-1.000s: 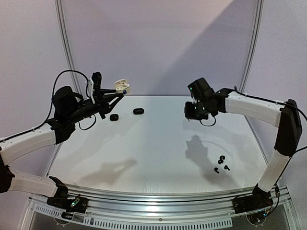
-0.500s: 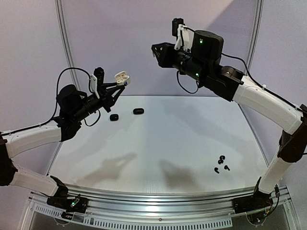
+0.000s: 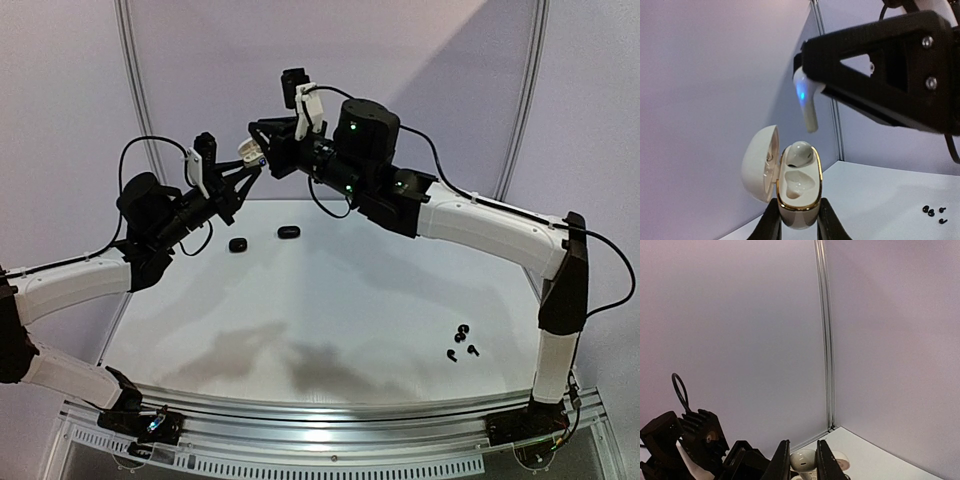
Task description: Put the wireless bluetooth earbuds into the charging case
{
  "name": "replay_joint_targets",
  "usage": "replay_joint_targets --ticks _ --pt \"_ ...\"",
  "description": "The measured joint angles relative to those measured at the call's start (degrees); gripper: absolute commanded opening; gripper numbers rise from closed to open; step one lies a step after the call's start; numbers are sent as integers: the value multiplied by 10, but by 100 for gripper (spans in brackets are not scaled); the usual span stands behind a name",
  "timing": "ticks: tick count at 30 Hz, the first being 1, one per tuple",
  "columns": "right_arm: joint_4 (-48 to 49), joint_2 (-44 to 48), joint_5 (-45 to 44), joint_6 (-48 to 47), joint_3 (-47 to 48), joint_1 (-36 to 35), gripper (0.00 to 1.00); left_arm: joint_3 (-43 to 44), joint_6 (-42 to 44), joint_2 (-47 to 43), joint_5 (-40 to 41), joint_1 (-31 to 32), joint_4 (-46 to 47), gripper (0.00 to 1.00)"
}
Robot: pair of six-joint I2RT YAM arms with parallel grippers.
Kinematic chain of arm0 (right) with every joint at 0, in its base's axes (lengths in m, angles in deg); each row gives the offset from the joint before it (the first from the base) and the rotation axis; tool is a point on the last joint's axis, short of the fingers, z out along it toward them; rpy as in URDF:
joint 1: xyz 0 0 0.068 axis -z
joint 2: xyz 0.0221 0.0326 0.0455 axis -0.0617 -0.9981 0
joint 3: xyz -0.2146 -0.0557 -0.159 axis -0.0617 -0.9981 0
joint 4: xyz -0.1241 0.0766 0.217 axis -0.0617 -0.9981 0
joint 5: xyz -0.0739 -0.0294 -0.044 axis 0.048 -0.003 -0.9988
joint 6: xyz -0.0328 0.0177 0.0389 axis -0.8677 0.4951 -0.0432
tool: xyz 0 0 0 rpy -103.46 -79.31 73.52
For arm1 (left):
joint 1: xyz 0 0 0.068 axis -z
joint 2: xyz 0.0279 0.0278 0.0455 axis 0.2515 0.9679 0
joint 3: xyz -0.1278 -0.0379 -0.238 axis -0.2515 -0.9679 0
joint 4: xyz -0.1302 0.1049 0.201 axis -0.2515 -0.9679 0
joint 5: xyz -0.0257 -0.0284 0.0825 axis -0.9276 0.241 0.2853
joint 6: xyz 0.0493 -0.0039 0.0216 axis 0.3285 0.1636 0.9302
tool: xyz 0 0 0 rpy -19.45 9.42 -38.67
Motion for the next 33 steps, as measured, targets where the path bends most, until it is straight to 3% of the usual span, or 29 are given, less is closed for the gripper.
replay_joint_targets --ticks 12,33 --pt "10 -18 37 -26 12 -8 0 1 3 0 -2 0 -3 0" --pt "6 -33 17 -50 10 -8 0 5 3 0 -2 0 -3 0"
